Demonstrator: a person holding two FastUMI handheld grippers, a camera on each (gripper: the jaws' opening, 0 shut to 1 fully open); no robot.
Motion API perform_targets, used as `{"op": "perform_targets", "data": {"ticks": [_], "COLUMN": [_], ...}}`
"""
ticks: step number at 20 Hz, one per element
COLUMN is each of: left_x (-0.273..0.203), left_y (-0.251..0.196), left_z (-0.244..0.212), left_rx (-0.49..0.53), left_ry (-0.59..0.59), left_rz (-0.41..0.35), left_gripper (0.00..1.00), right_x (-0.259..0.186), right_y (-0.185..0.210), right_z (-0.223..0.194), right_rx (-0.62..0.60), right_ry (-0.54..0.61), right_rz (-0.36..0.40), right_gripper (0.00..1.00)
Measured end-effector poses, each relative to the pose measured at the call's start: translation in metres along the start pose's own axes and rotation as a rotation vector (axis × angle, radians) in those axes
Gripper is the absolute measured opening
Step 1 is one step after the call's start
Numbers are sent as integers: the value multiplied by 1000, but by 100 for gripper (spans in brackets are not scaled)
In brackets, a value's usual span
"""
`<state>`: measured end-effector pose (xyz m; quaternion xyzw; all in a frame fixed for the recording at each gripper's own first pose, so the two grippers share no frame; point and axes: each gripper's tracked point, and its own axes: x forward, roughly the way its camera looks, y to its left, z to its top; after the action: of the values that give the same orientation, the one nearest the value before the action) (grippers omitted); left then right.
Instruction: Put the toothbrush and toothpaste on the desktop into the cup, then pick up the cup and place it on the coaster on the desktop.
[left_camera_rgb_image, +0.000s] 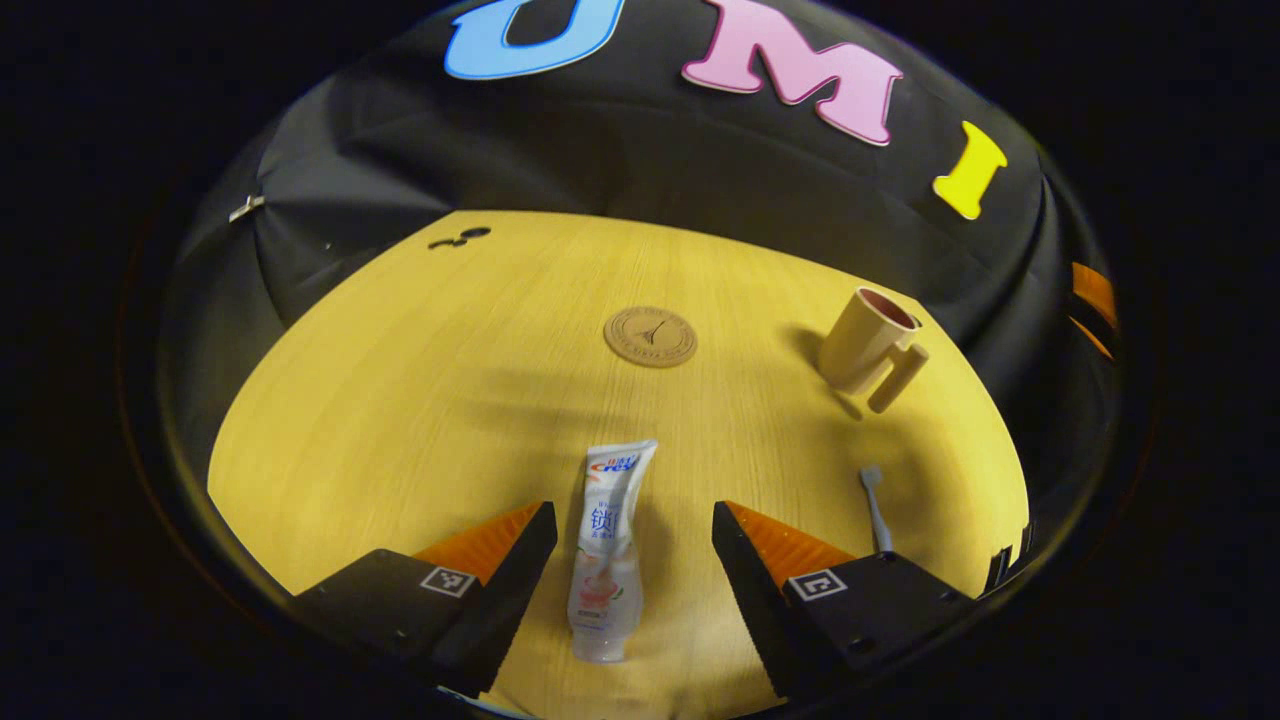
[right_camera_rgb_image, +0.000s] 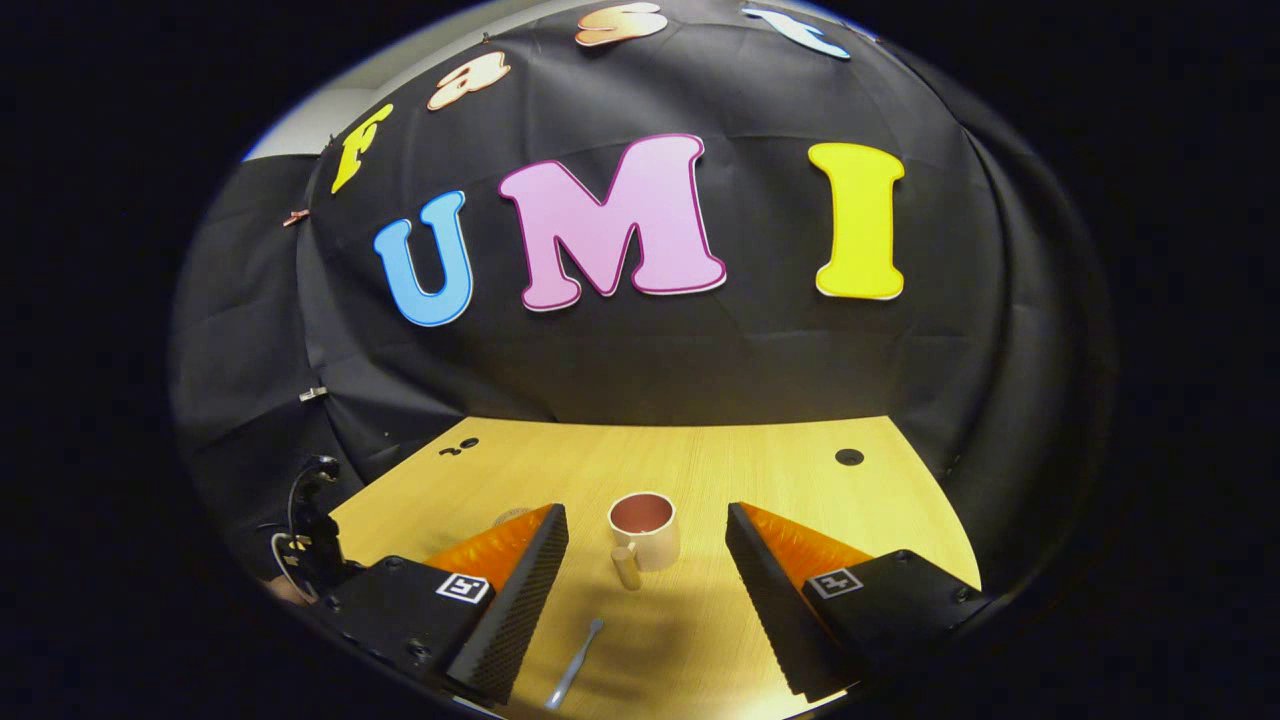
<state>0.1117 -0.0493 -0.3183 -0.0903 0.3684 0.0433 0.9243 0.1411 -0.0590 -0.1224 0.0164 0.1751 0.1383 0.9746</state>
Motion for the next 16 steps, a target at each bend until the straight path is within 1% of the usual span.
{"op": "perform_targets", "data": {"ticks": [2,4,5,7,8,9,10,11,13,14,15,16], "left_x": [8,15,16,22,22,23,24,23,24,25,23,23], "left_y": [3,6,8,11,12,12,7,4,5,4,3,3], "left_z": [-5,-9,-12,-9,-11,-12,-11,-12,-12,-13,-13,-13], "left_rx": [6,35,45,70,92,112,125,134,148,144,137,129], "left_ry": [26,50,63,63,74,85,93,100,100,108,106,113], "left_rz": [22,47,61,85,107,107,103,100,120,125,126,126], "left_gripper": [95,93,89,85,89,78,73,61,40,48,41,41], "right_x": [4,6,8,10,11,13,15,15,15,14,12,11], "right_y": [-4,-4,-6,-5,-6,-7,-7,-8,-8,-8,-6,-6], "right_z": [-8,-12,-14,-18,-19,-22,-26,-31,-37,-40,-42,-45], "right_rx": [-1,2,5,13,18,27,40,55,78,86,90,93], "right_ry": [23,38,41,45,45,48,57,71,88,94,99,107], "right_rz": [16,32,39,54,57,58,62,67,65,64,62,59], "right_gripper": [98,98,98,98,98,98,98,98,98,98,98,98]}}
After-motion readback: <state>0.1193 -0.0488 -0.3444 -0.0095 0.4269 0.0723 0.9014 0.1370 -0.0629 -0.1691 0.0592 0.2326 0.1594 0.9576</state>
